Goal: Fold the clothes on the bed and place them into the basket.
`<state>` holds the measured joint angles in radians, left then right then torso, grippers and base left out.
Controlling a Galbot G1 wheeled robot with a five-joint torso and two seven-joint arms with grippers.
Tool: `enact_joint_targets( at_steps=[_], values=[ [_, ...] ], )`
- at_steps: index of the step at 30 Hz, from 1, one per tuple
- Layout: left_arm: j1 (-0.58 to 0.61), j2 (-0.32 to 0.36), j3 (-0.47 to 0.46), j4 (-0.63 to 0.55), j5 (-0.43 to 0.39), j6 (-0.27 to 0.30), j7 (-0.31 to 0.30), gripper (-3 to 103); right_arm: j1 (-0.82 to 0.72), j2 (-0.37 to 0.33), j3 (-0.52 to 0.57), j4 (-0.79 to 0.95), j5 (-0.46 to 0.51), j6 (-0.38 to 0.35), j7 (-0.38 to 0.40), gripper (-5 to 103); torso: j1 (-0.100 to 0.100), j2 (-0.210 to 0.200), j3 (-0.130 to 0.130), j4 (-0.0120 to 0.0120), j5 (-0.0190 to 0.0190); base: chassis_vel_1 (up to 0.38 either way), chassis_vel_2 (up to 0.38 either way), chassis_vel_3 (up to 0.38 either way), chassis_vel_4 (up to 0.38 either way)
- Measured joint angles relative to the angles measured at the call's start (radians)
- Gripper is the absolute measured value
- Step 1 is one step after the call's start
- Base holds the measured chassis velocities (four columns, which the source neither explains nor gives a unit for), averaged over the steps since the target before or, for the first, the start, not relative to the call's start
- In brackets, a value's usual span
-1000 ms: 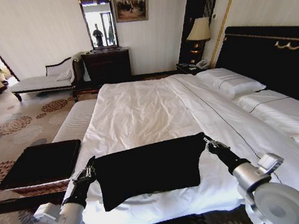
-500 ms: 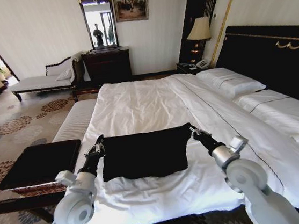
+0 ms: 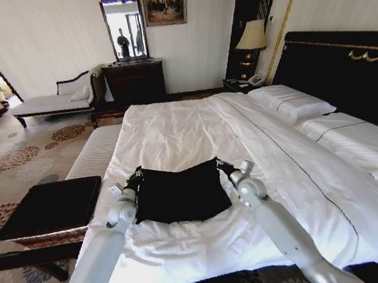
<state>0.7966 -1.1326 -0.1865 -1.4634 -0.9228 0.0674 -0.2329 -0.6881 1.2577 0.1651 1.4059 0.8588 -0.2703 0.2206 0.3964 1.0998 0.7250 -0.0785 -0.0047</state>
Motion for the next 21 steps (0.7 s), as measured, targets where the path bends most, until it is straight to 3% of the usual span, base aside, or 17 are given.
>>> enact_joint_targets(
  at_steps=[6, 12, 21],
  values=[
    [-0.097, -0.064, -0.001, 0.179, -0.011, 0.003, 0.059, 1, 0.1, 0.07, 0.0, -0.198, -0.054, 0.022, 0.0, 0, 0.0, 0.0, 0.0, -0.0001, 0.0001, 0.0, 0.0, 0.0, 0.0],
    [-0.158, -0.114, -0.003, 0.306, 0.028, -0.02, 0.076, 1, 0.125, 0.085, 0.031, -0.331, -0.142, 0.053, -0.02, 0, 0.0, 0.0, 0.0, -0.0004, 0.0002, 0.0, 0.0, 0.0, 0.0],
    [-0.154, -0.122, -0.016, 0.317, 0.04, -0.042, 0.048, 1, 0.115, 0.089, 0.078, -0.373, -0.171, 0.098, -0.039, 0, -0.001, 0.0, 0.0, -0.0002, 0.0002, 0.0, 0.0, 0.0, 0.0]
  ],
)
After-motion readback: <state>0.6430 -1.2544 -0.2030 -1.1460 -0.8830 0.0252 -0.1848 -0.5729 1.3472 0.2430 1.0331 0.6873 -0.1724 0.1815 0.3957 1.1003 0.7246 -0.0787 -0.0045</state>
